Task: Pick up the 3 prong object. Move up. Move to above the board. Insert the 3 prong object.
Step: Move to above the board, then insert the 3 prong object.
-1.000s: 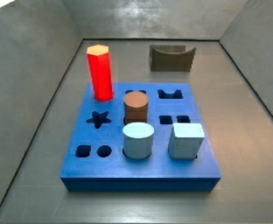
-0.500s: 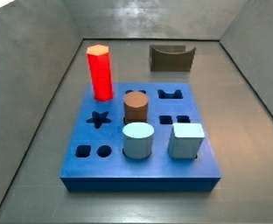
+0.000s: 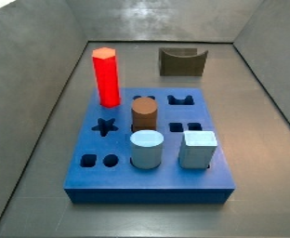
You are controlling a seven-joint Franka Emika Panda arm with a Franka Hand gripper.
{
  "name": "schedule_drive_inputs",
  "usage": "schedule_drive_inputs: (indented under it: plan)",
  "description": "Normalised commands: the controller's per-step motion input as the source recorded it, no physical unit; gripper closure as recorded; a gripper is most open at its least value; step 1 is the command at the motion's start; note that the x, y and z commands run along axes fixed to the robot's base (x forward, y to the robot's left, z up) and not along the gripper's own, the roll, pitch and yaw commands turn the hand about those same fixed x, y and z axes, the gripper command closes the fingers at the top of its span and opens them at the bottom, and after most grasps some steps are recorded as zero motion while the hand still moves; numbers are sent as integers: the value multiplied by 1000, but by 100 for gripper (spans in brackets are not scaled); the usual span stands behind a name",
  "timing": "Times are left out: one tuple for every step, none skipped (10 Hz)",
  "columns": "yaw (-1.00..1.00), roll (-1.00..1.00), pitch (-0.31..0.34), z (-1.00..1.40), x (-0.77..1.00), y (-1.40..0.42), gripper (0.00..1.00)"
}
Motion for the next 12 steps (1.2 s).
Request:
schedule_drive_inputs:
  plan:
    - [10,9,149,97,441,-1000,100]
    - [10,16,161,97,437,-927,100]
    - [12,23,159,77,335,-637,100]
    - [10,37,131,49,199,-332,100]
    - [11,42,96,39,126,-201,100]
    - [0,0,0,0,-23,23,100]
    - [-271,207,-91,-317,-403,0,100]
    - [-720,64,0,-860,0,209,100]
    - [-897,0,3,-991,231,80,100]
    - [-906,-4,4,-991,229,77,100]
    - [-931,-50,-21,-854,123,34,100]
    - [-966,-47,-21,-794,0,0,100]
